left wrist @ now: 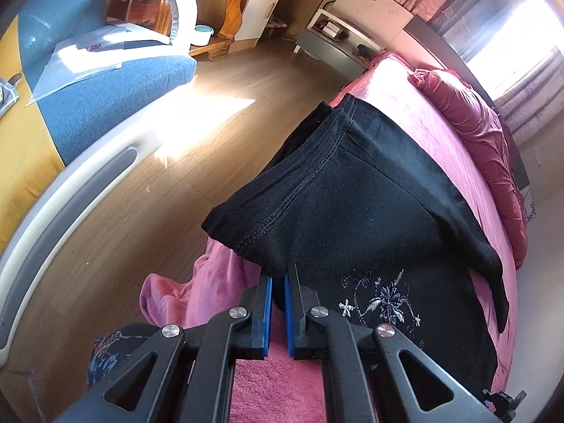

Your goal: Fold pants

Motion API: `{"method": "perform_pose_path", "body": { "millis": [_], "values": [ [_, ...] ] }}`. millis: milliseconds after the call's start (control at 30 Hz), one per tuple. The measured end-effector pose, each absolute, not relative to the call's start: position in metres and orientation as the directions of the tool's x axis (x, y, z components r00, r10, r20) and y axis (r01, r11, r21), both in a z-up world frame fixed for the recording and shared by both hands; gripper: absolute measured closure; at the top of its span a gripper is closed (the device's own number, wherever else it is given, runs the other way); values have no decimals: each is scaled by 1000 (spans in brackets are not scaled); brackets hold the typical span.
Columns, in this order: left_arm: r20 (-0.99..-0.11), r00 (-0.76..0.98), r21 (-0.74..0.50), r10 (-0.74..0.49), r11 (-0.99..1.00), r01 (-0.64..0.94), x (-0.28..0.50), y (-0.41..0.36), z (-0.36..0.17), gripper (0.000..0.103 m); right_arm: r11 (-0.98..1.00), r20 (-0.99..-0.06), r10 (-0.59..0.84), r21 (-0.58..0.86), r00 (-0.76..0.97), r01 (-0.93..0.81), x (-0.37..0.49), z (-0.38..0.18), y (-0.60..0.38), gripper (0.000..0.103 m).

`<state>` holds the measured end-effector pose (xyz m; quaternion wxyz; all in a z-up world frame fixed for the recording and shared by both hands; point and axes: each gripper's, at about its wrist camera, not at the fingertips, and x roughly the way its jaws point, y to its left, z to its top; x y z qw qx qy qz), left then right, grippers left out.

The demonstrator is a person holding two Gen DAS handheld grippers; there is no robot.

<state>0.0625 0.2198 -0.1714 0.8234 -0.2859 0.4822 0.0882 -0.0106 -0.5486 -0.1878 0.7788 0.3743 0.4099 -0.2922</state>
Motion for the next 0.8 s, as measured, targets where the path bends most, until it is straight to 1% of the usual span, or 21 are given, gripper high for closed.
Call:
{"method": "perform_pose_path", "body": {
  "millis": [33, 100, 133, 167, 233, 333, 500, 567, 667, 733, 800],
  "values": [
    [-851, 512, -368, -114, 826, -428, 62, 219, -172, 95, 552, -859, -149, 338, 489, 762, -10, -188, -548, 88],
    [-854, 506, -364, -119, 832, -419, 64, 217, -169, 91, 553, -865, -149, 329, 479, 765, -11, -187, -548, 84],
    [-853, 511, -360, -111, 833, -420, 63, 217, -166, 89, 551, -867, -153, 323, 474, 769, -11, -187, -548, 74],
    [-853, 513, -347, -94, 836, -425, 62, 219, -163, 81, 547, -871, -161, 313, 465, 776, -12, -186, -548, 66],
    [-852, 515, -347, -87, 831, -434, 59, 225, -158, 80, 543, -870, -180, 301, 459, 784, -15, -183, -549, 59],
    [-842, 534, -360, -79, 819, -446, 57, 237, -151, 79, 547, -864, -214, 280, 455, 789, -23, -176, -549, 54],
    [-824, 563, -362, -67, 825, -433, 68, 244, -138, 79, 569, -832, -319, 216, 454, 794, -31, -149, -536, 51],
    [-818, 571, -362, -72, 835, -414, 77, 240, -133, 79, 595, -815, -336, 204, 471, 778, -27, -138, -527, 51],
    [-807, 585, -354, -82, 860, -368, 95, 228, -124, 79, 659, -796, -316, 207, 516, 723, -12, -122, -508, 47],
    [-801, 590, -353, -99, 875, -332, 108, 219, -118, 79, 712, -795, -257, 229, 550, 663, 3, -119, -492, 44],
    [-799, 591, -350, -113, 886, -303, 122, 210, -115, 79, 770, -798, -196, 234, 569, 594, 22, -116, -472, 44]
  ]
}}
